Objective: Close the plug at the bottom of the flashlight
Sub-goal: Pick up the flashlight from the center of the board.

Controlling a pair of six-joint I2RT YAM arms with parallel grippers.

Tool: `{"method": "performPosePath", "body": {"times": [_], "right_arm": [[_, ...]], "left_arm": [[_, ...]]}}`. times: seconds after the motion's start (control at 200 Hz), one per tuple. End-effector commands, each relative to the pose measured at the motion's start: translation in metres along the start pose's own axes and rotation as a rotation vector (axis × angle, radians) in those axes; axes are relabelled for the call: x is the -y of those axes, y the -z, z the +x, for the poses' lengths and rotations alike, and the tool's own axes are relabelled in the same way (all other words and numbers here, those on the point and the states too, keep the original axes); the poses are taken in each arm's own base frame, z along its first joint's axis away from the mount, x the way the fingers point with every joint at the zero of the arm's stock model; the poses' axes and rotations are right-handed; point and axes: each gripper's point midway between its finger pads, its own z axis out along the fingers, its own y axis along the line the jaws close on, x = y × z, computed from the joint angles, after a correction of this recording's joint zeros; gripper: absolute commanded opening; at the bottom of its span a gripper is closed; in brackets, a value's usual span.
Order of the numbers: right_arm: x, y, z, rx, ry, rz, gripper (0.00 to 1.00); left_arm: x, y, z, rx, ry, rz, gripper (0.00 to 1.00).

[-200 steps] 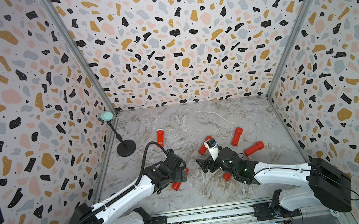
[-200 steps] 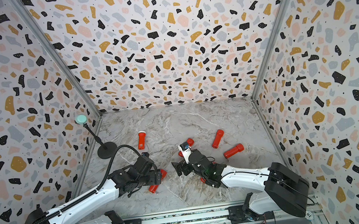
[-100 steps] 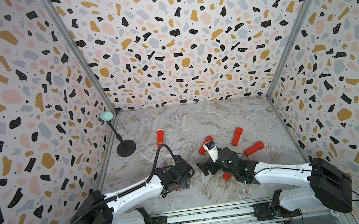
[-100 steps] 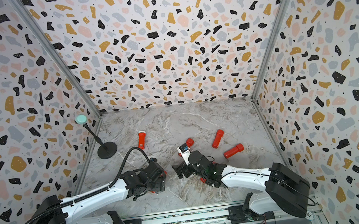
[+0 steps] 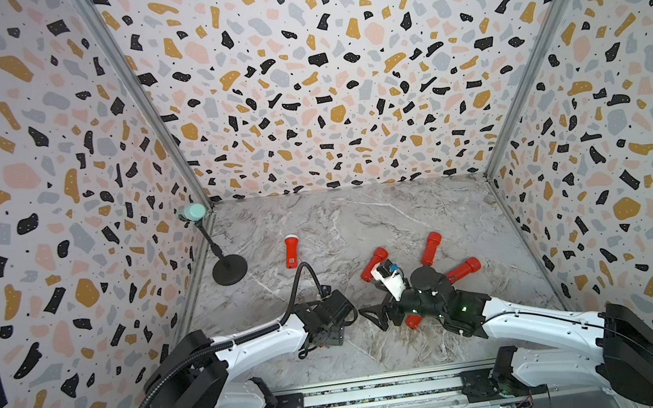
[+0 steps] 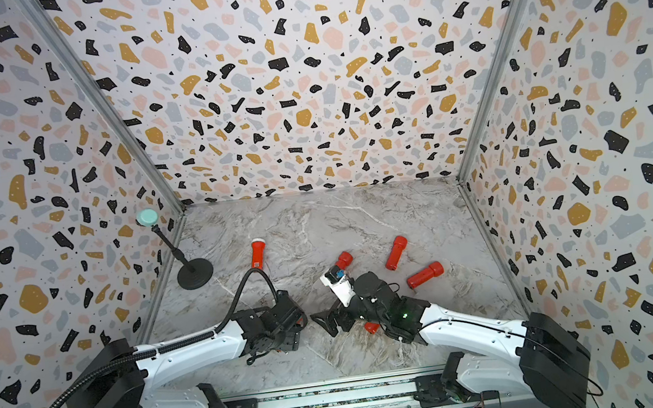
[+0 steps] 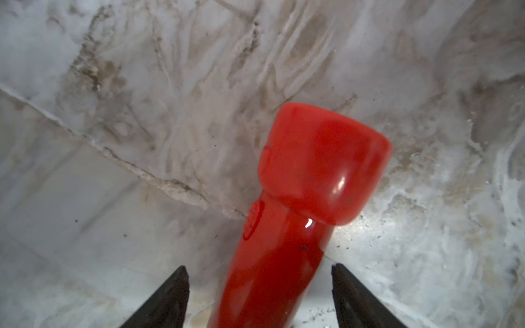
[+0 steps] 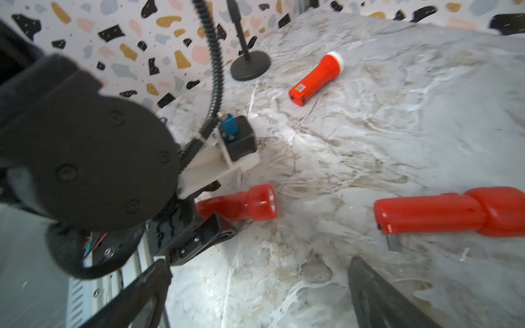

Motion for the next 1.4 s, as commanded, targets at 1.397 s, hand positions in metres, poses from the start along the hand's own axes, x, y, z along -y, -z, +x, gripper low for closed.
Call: {"method": "performPosePath", "body": {"times": [1.397], "right_arm": [[-0.015, -0.005, 0.01, -0.03, 0.058, -0.029, 0.99]], "left_arm": [[0.0, -0.019, 0.004, -0.053, -0.092, -0.086, 0.47]]}}
